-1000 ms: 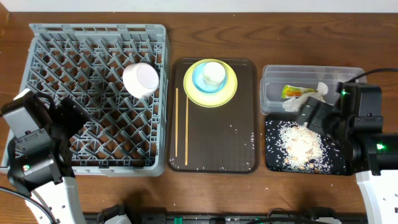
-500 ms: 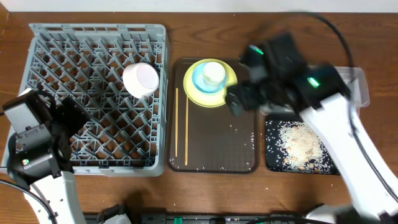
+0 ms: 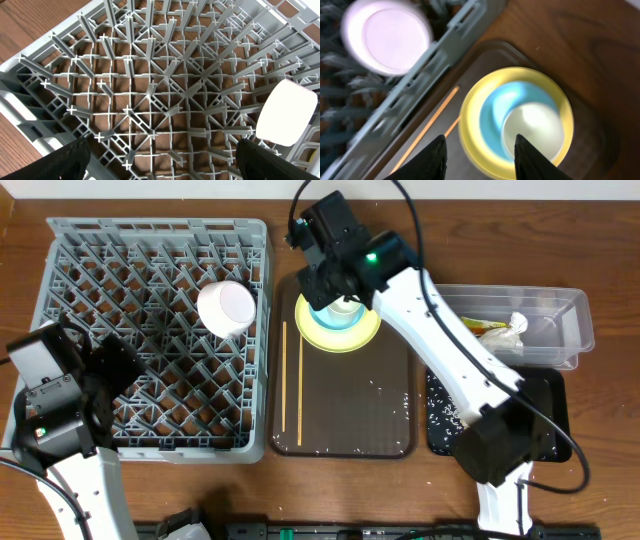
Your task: Sort waste into correct bins and load items into the dishwasher
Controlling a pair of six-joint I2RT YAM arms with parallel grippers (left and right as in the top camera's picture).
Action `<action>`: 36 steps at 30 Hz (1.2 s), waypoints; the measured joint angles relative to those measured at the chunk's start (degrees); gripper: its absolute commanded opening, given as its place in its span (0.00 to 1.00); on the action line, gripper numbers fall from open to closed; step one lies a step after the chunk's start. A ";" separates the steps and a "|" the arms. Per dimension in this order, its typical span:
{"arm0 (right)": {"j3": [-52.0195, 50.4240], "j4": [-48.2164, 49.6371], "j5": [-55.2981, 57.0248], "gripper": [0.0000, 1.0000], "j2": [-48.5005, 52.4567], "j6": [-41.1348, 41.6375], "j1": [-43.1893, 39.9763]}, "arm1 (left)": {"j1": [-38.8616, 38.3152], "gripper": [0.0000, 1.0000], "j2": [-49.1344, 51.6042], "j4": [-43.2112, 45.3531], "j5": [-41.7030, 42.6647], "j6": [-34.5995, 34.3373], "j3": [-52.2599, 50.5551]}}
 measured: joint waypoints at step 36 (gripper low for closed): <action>0.37 -4.48 13.49 0.15 12.90 -5.35 0.07 | 0.00 0.94 0.00 -0.04 0.00 0.00 0.00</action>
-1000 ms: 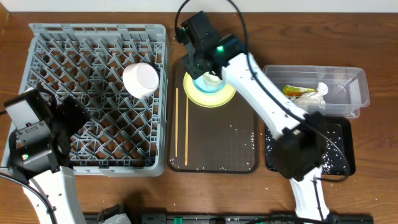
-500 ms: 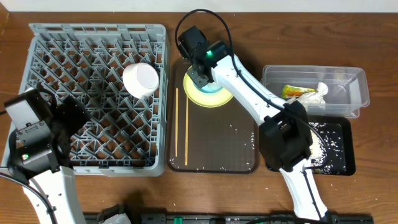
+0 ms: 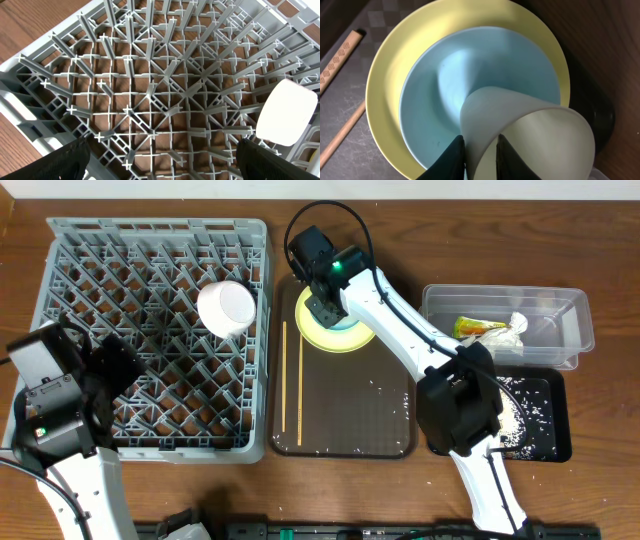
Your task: Sort waste into correct bins and load items into the dishwasher
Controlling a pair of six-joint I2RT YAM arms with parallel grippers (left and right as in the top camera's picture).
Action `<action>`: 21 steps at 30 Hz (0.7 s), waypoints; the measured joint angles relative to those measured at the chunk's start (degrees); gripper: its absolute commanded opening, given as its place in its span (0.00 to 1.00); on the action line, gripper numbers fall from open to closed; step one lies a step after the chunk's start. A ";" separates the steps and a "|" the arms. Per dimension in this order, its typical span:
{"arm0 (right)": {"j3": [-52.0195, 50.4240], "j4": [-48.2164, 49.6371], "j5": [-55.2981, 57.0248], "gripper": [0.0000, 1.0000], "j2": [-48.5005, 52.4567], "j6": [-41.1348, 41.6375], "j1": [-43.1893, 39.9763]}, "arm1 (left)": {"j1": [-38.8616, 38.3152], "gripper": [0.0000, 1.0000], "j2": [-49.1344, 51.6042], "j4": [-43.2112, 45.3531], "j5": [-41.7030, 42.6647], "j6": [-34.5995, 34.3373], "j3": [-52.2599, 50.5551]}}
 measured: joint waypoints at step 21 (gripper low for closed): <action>1.79 0.13 -0.68 0.01 -13.90 -0.66 1.22 | 0.00 0.94 0.04 -0.11 0.00 0.00 0.00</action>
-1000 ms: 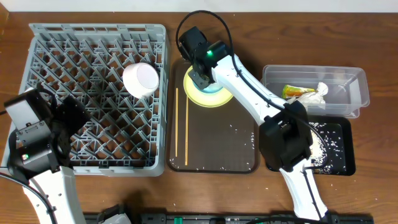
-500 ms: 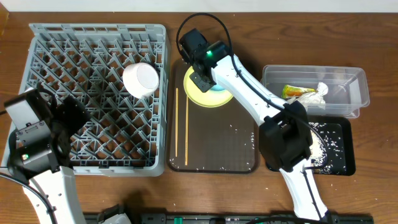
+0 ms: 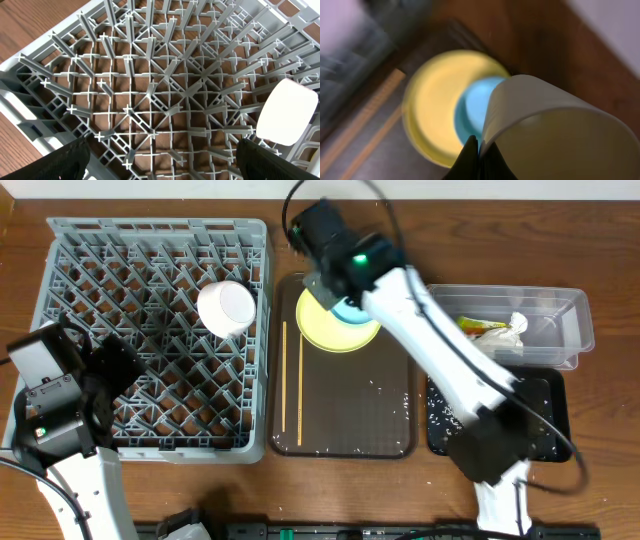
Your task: Sort waste into correct bins and load items into the dishwasher
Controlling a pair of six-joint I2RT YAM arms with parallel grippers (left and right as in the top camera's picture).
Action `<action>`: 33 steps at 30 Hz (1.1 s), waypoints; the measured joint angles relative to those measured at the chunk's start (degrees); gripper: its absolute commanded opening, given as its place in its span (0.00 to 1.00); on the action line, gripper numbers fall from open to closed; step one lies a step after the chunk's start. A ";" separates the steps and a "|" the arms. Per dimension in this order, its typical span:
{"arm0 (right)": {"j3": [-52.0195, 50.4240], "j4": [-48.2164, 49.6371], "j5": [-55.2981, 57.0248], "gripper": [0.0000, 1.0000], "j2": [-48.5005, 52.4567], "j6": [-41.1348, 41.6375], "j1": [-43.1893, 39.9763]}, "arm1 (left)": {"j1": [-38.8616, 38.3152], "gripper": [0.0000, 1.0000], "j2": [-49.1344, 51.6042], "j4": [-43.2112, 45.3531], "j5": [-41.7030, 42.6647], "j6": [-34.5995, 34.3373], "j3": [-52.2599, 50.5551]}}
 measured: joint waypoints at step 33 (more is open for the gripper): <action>0.28 58.31 -79.69 0.01 22.62 35.52 15.06 | 0.00 0.94 0.02 0.00 0.00 0.00 0.00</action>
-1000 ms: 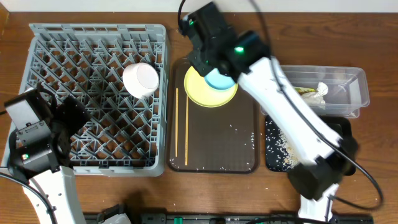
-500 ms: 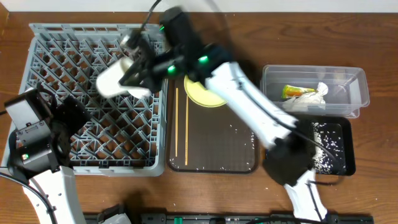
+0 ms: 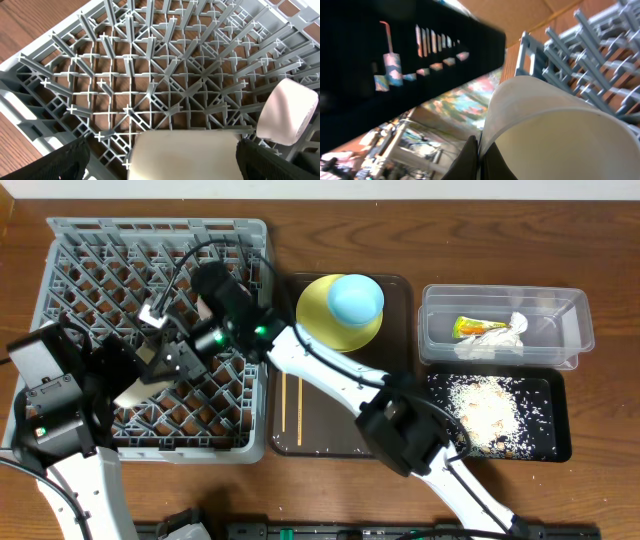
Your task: Sort waste into correct bins and load items into the dishwasher
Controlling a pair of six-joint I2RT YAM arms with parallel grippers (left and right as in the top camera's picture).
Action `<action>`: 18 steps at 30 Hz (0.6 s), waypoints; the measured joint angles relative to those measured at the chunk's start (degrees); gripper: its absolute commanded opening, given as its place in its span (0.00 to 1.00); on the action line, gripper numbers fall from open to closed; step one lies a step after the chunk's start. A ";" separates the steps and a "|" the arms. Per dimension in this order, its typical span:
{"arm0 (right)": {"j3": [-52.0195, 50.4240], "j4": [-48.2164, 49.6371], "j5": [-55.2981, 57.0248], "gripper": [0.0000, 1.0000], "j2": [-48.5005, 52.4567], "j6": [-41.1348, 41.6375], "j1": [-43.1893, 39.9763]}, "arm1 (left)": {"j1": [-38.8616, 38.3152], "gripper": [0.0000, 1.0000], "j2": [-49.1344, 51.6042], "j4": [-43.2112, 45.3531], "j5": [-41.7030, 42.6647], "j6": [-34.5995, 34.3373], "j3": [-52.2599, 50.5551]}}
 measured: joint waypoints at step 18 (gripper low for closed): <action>-0.04 -13.73 2.67 0.01 0.68 -0.15 -0.22 | 0.00 0.95 0.00 -0.02 0.00 0.00 0.00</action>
